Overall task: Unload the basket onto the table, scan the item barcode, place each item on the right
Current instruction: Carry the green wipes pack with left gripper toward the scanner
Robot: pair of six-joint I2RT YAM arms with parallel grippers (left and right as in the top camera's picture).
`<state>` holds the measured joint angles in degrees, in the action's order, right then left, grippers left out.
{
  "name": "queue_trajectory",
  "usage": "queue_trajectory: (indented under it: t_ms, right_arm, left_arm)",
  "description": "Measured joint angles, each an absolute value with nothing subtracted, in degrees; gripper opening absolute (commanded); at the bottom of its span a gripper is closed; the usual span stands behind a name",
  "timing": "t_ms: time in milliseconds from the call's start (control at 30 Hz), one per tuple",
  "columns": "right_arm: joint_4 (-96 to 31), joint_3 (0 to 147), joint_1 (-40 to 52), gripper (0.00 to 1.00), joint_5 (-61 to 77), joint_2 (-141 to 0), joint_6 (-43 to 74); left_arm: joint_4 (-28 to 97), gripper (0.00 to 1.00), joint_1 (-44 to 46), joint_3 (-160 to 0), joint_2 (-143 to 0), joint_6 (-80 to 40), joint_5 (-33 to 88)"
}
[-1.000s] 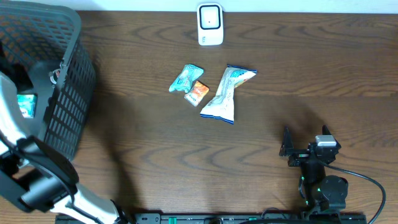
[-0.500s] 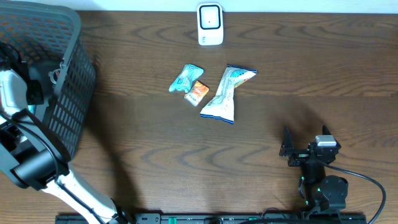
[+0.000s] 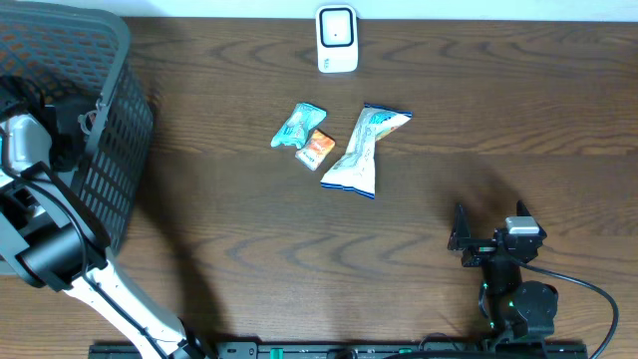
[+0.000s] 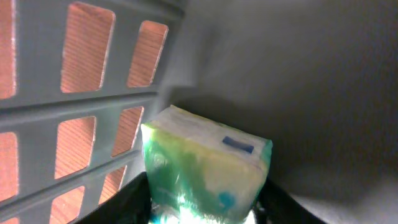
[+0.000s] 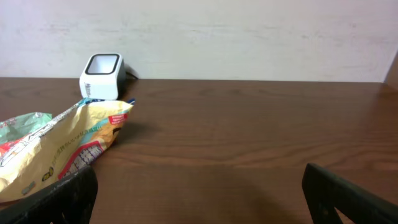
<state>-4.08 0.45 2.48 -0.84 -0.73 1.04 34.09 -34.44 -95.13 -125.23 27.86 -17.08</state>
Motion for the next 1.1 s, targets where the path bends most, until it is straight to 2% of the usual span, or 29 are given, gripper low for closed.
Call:
queue_trajectory:
  t_ms: [33,67,100,267,467,667,833,967,1100]
  right_arm:
    - [-4.05,0.45,2.48,0.99,-0.84,-0.73,1.02]
    - [-4.05,0.45,2.48,0.99,-0.84,-0.73,1.02]
    - [-4.05,0.45,2.48,0.99,-0.84,-0.73,1.02]
    - [-4.05,0.45,2.48,0.99,-0.84,-0.73,1.02]
    - [-4.08,0.45,2.48,0.99,-0.84,-0.73,1.02]
    - [-4.05,0.45,2.48,0.99,-0.84,-0.73,1.02]
    - [-4.08,0.45,2.48,0.99,-0.84,-0.73,1.02]
    - [-4.08,0.45,2.48,0.99,-0.84,-0.73,1.02]
    - [-4.05,0.45,2.48,0.99,-0.84,-0.73,1.02]
  left_arm:
    - [34.06,0.22,-34.41,-95.13,-125.27,28.12,-17.1]
    - [34.02,0.1,-34.41,-95.13,-125.4,28.14,-17.1]
    - [34.0,0.08,-34.39,-95.13,-125.49,28.34,-17.15]
    - [34.09,0.07,-34.17,-95.18,-125.34,27.86,-18.13]
    - [36.82,0.08,-34.3,-94.63,-123.04,18.96,-17.58]
    - [36.86,0.07,-33.8,-93.89,-107.31,6.07,-14.63]
    - [34.44,0.08,-31.86,-93.89,-90.04,1.37,0.08]
    - [32.91,0.07,-29.67,-93.91,-83.55,-5.67,11.4]
    - [32.01,0.07,-23.09,-93.91,-81.03,-17.15,22.39]
